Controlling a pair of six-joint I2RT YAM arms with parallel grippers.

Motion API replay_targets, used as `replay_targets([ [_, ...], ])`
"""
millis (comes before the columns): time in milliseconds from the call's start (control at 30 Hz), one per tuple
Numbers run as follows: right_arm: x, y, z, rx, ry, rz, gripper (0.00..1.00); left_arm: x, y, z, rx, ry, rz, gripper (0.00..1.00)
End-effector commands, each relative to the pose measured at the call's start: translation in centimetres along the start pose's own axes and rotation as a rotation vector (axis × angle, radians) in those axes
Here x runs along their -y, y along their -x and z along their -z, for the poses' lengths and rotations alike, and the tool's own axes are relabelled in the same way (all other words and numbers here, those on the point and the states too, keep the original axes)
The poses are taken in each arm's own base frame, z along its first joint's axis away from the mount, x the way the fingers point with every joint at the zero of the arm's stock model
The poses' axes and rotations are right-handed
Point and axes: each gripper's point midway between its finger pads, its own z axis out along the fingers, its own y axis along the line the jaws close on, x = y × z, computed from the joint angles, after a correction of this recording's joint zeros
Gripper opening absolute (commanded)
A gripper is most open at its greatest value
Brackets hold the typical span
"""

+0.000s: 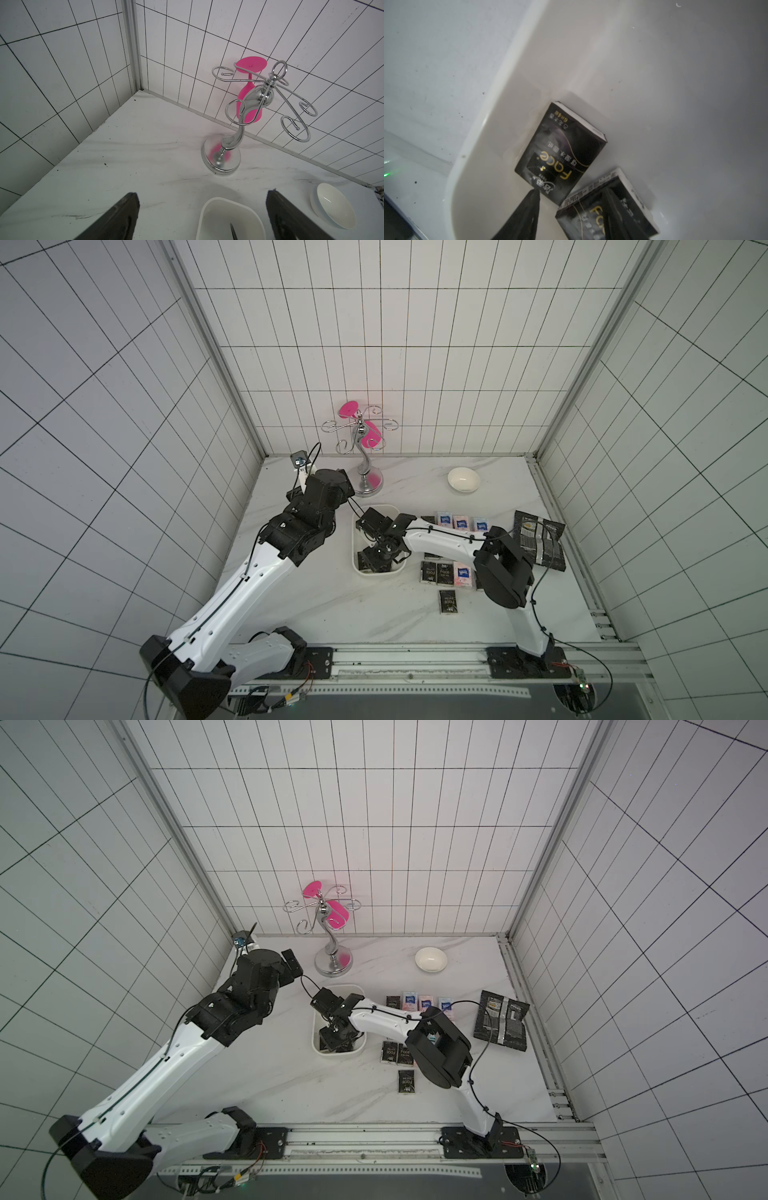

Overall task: Take the pocket tissues out of the storage box
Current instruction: Pick up the pocket tissues from the storage box.

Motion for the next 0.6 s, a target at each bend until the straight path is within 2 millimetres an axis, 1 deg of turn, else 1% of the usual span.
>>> replay_targets([
  [0,0.3,0.2,-0.4,-0.018,-0.043,0.020,0.52,-0.4,0.4,0.3,0.013,0.007,0.009,0.98],
  [167,1.8,0.0,-1.2,-0.034,-0.137,0.010,0.52,-0.5,0.4,0.3,0.014,0.008,0.009,0.99],
  [233,2.9,0.1,-1.5,-0.026,-0.200,0.001,0.51,-0.4,0.3,0.3,0.012,0.006,0.008,0.98],
  [267,3.6,-0.5,-1.6,-0.051,-0.235,-0.003,0.51,-0.5,0.3,0.2,0.012,0.008,0.008,0.99],
  [333,4.9,-0.8,-1.5,-0.060,-0.306,-0.008,0.47,-0.4,0.2,0.2,0.009,0.005,0.012,0.99],
  [400,5.8,-1.0,-1.4,-0.055,-0.344,-0.018,0.42,-0.3,-0.1,0.0,0.002,0.000,0.016,0.98],
  [433,6.3,-1.0,-1.3,-0.053,-0.356,-0.028,0.41,-0.1,-0.3,-0.1,-0.003,-0.005,0.019,0.98],
  [567,7.4,-0.2,-0.9,-0.024,-0.379,-0.052,0.37,0.0,-0.3,-0.1,-0.007,-0.008,0.020,0.98],
])
